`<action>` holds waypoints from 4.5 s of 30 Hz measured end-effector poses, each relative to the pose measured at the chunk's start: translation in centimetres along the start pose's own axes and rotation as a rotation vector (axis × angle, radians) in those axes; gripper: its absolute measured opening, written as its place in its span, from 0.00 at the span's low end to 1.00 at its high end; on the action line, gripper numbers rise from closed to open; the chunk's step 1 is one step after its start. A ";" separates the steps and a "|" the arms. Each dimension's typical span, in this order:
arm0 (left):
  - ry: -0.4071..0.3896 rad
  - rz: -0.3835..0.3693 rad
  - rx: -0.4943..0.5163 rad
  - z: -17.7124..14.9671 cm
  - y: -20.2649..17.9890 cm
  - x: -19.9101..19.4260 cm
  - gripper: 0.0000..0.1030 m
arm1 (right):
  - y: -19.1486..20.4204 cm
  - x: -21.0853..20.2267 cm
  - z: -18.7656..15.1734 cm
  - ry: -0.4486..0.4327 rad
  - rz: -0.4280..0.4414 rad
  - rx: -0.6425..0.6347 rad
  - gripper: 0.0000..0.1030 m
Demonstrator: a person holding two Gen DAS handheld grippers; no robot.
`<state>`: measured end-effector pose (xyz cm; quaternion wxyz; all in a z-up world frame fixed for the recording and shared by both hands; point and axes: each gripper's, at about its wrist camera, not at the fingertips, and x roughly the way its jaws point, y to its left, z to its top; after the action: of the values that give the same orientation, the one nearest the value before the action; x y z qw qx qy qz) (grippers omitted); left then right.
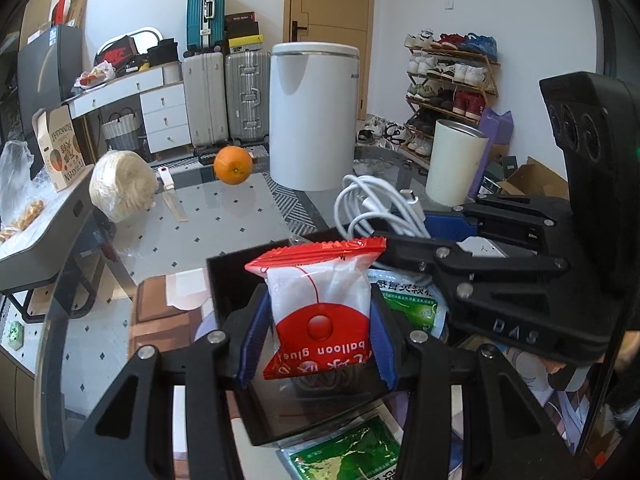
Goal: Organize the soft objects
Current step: 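Carry the balloon glue bag and white cable over the black box, then lower both items into the black box and open both grippers, then move the right gripper to the white plush bunny while the left approaches the green sachet, then grasp the white plush bunny with the right gripper while the left grasps the green sachet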
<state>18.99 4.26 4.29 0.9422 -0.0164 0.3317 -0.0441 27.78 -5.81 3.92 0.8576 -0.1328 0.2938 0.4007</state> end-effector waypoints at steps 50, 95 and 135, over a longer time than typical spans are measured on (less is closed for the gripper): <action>-0.031 0.072 -0.080 -7.5 -1.0 -5.9 1.00 | -1.1 -6.9 -9.7 0.172 -0.065 0.266 0.99; -0.036 0.095 -0.118 -7.4 0.3 -5.2 1.00 | 1.8 -1.3 -9.3 0.308 -0.109 0.223 0.99; 0.220 0.077 0.055 -7.6 -2.9 -0.4 1.00 | 0.7 -4.5 -11.0 0.300 -0.081 0.156 0.69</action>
<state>13.64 1.36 -1.20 0.9011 0.0273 0.4323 -0.0187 20.62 -13.23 -1.98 0.8273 -0.1359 0.4430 0.3177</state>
